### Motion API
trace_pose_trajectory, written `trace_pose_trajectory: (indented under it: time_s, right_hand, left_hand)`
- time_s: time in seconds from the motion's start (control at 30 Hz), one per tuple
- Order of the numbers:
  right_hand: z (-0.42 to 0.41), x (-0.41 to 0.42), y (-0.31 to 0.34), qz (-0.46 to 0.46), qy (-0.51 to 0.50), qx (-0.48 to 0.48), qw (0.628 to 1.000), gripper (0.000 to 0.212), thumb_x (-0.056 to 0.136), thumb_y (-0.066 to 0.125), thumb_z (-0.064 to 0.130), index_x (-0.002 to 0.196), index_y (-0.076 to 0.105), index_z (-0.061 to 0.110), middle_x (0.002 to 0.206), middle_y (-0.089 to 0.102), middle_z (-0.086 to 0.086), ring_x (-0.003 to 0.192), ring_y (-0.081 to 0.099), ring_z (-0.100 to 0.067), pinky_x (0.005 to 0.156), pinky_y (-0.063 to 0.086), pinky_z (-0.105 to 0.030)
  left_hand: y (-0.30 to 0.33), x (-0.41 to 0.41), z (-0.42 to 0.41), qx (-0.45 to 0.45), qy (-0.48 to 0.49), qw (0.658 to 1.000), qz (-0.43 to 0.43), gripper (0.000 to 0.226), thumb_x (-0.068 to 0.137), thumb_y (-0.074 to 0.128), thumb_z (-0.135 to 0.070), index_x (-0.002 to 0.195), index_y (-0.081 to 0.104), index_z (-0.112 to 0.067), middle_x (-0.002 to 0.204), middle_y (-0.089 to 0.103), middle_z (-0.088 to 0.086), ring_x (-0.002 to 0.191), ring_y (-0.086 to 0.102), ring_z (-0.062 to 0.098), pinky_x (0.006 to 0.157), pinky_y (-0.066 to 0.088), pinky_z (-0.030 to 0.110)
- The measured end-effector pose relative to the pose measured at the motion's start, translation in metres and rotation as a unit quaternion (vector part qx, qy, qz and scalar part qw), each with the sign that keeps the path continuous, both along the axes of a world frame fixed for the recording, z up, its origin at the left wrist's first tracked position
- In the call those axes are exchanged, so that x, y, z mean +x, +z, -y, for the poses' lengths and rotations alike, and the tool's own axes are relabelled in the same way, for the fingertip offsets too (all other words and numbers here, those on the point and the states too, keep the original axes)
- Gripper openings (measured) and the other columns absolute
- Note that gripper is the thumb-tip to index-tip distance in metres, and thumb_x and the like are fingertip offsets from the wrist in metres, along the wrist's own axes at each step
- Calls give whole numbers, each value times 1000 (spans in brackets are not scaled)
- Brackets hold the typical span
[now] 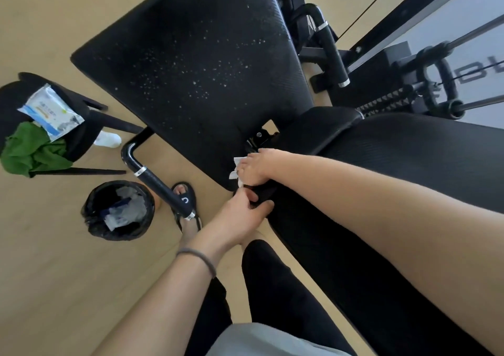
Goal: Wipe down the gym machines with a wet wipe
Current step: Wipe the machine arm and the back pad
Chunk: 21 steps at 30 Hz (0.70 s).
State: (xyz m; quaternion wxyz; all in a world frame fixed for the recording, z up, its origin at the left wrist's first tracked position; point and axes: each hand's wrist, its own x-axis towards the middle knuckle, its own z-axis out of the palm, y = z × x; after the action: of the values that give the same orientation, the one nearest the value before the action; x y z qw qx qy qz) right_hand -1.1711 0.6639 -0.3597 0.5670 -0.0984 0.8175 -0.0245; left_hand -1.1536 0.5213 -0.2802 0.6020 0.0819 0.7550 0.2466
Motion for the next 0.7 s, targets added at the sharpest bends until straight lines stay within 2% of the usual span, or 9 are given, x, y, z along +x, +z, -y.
trace_pose_trajectory:
  time_s: [0.13,0.2,0.23,0.3,0.37,0.43,0.53,0.6,0.7]
  right_hand:
    - [-68,-7,-23,19,-144,100,984,64,96,25,58,158,22,41,168,17,0,150,28,-38,117,26,-61]
    - [-108,-3,-30,8,-197,153,968,79,86,22,62,160,17,36,167,21,-1,149,30,-37,117,27,-60]
    - [-112,-1,-23,14,-198,165,966,79,86,20,60,160,17,32,167,23,-1,148,31,-35,117,28,-58]
    - [-84,2,11,-1,-186,121,975,59,103,22,48,159,25,28,163,25,0,146,32,-31,116,33,-56]
    - [-34,6,34,4,-113,27,993,45,110,26,32,151,41,21,157,35,-5,141,34,-27,109,39,-50]
    - [-5,8,34,25,-29,-30,999,43,109,29,28,147,45,15,155,39,-8,140,39,-25,110,38,-50]
    - [-16,2,10,46,-99,10,994,49,108,25,28,154,35,16,162,27,-11,139,44,-35,114,34,-56]
    - [-48,-6,7,46,-95,60,993,51,106,24,28,154,36,17,160,30,-11,136,47,-39,112,37,-57]
    - [-111,-12,6,39,-83,131,987,61,98,16,50,155,30,34,157,29,-6,142,32,-39,111,34,-65]
  left_hand:
    - [5,-5,-3,-4,-26,1000,12,39,97,57,-51,121,48,-21,105,59,-3,89,57,8,64,43,24]
    - [7,-8,-3,-7,-40,999,17,38,98,55,-51,122,48,-22,106,58,-3,88,57,8,61,42,23]
    - [9,-9,-4,-8,-46,999,18,37,98,55,-51,122,48,-22,105,58,-3,87,57,8,61,41,23]
    - [10,-10,-5,-14,-47,999,18,36,98,57,-50,119,50,-22,101,59,-3,85,56,9,63,41,25]
    - [11,-11,-8,-11,-40,999,18,33,98,59,-46,114,53,-18,97,59,-3,82,54,9,63,40,25]
    - [10,-11,-10,-3,-36,999,30,29,99,59,-39,108,57,-11,91,56,1,76,49,12,60,37,25]
    - [4,-12,-8,-13,-26,999,43,32,97,61,-43,110,59,-14,86,57,0,70,50,11,56,37,25]
    - [-2,-12,-5,-19,-20,999,45,34,95,62,-48,114,57,-21,95,61,-1,79,55,10,61,41,25]
    - [-4,-10,-3,-20,-15,998,51,31,95,61,-49,113,55,-25,102,59,-2,88,56,11,66,43,25]
